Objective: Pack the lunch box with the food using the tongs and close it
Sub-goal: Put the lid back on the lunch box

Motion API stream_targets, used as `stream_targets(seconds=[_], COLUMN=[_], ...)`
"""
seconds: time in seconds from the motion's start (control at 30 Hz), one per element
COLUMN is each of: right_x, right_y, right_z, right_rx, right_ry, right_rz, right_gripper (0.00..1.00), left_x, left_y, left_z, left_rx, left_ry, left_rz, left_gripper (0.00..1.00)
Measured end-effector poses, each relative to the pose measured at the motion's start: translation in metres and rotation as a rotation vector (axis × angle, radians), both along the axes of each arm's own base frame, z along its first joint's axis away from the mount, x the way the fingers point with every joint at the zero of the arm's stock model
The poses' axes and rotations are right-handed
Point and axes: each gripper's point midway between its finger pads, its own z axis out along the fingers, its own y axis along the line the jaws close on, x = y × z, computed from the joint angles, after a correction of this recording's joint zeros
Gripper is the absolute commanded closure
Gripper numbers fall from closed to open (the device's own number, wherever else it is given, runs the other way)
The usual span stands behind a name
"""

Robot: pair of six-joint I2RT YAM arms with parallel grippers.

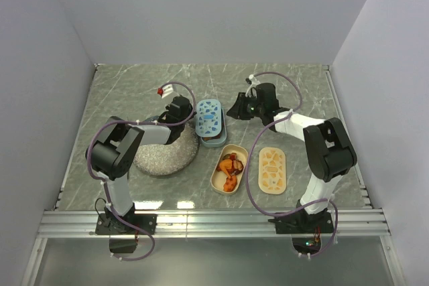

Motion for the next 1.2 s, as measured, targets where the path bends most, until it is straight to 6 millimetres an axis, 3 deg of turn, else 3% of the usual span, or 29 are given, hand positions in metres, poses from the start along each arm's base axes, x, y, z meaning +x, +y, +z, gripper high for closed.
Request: stream_targets(seconds=[0.27, 0.67, 1.2], right_x=[-0.008, -0.006, -0.001], right_y=[0.021, 0.03, 0.034], right_z=[0.003, -0.014, -0.019], right_rx=[0.002, -0.015, -0.014], right_ry=[-0.007, 0.035, 0.047], right_rz=[0.047, 0.064, 0.073], right_gripper=[0.63, 0.62, 0.61], left_x=[0.001, -0.006, -0.01], left_y=[-0.003, -0.017, -0.025], left_z=[-0.013, -0.012, -0.009], left_rx=[-0.019, -0.097, -0.148], left_ry=[0.023, 0.013, 0.0], left_rz=[-0.035, -0.104, -0.147], left_gripper=[0.99, 0.76, 0.76])
